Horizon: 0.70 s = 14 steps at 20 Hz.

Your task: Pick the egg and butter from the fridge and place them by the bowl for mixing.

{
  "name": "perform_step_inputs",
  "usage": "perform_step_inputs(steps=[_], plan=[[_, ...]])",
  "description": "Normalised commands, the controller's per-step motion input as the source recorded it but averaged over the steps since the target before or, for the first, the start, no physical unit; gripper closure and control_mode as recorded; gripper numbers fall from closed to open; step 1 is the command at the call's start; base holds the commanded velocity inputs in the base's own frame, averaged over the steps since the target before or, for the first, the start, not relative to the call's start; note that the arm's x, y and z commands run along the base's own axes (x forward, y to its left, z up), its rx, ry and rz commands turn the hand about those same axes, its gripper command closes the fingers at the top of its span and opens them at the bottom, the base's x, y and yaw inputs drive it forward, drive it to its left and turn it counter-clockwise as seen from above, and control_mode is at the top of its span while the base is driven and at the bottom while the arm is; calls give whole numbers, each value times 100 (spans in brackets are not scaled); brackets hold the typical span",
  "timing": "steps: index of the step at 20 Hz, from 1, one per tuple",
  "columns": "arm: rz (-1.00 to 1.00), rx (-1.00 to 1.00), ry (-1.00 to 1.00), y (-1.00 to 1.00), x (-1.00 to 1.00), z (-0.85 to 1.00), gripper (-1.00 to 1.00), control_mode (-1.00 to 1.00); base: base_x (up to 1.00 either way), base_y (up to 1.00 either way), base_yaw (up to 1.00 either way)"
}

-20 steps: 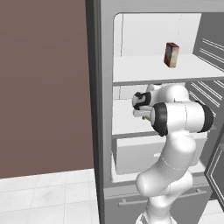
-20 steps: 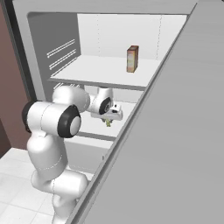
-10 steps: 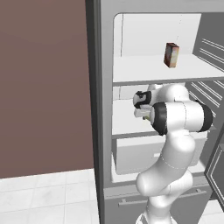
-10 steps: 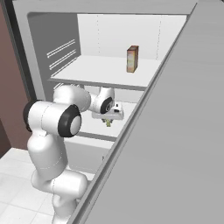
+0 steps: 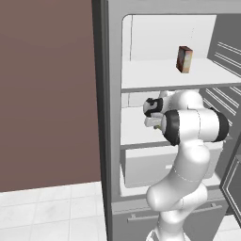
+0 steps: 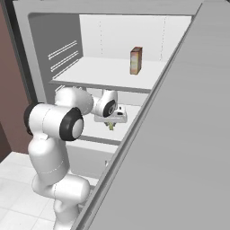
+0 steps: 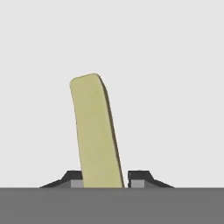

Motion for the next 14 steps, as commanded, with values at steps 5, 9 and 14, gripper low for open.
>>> perform_step_inputs(steps=[5,9,14], plan=[[4,-1,6,2,-37,-65,100,-100,0,0,0],[1,-2,1,0,-56,-66,100,-100,0,0,0],[0,-3,0,0,-68,-72,100,-100,0,0,0]])
